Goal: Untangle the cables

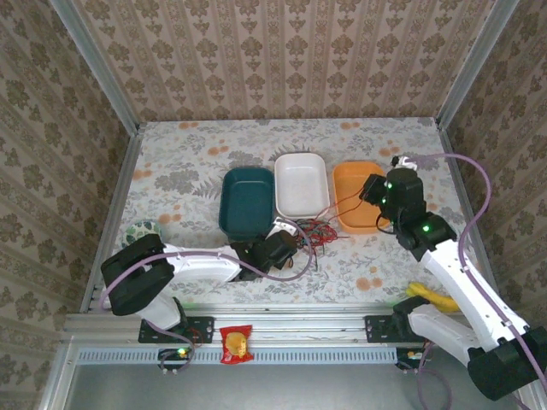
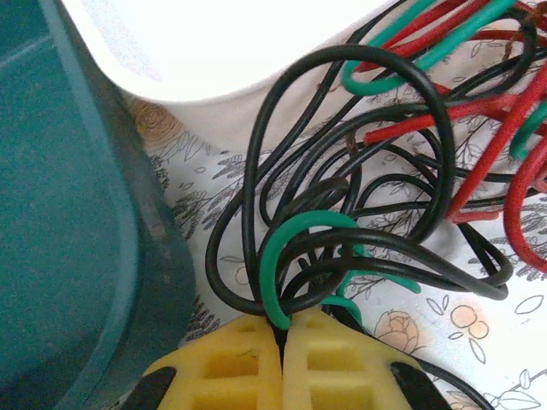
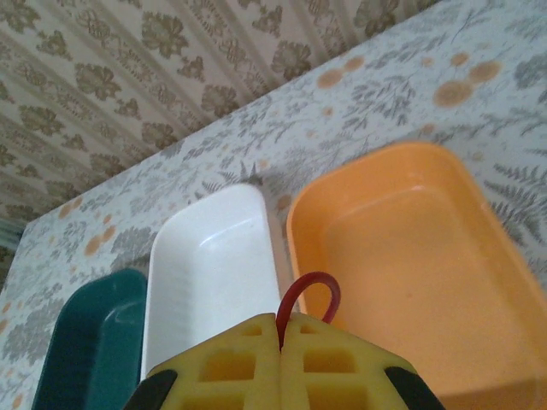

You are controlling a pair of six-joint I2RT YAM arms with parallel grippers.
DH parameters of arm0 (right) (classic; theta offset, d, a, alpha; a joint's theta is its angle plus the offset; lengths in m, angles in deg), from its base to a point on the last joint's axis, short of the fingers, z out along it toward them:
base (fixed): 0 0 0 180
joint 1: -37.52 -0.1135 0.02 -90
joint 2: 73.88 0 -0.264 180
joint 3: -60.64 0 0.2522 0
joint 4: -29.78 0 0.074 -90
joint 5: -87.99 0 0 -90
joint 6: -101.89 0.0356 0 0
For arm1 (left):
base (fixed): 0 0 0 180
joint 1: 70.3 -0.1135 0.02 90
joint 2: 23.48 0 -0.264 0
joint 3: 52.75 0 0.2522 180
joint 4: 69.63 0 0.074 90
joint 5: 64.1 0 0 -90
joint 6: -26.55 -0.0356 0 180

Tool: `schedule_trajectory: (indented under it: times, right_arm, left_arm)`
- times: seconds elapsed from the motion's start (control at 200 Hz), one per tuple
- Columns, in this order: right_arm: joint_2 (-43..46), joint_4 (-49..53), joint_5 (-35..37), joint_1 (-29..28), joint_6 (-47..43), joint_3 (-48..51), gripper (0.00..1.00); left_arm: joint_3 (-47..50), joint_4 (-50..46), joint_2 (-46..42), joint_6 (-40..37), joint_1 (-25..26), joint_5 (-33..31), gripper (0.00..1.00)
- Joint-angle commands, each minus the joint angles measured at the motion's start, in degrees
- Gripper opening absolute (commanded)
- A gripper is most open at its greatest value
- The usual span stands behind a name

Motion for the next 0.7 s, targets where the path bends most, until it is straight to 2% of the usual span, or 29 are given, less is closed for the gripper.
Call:
schedule_trajectory:
  times: [0.0,0.265,0.695]
  right_arm:
    - [-0.1,0.8,-1.0,3.5,-3.5,-4.2,0.0]
    - [-1.0,-0.6,0.5,13.4,-0.1,-5.7,0.0]
    - [-5.3,-13.9,-15.4,21.2,-3.4,-14.7,0.0]
  left_arm:
    - [1.2,-3.8,-1.2,2.5,-0.3,-2.8,0.0]
    - [1.1,-6.6,-0.9,5.2,-0.3,-5.4,0.0]
    - [1.1,-9.5,-0.1,8.4,-0.3,-8.4,0.0]
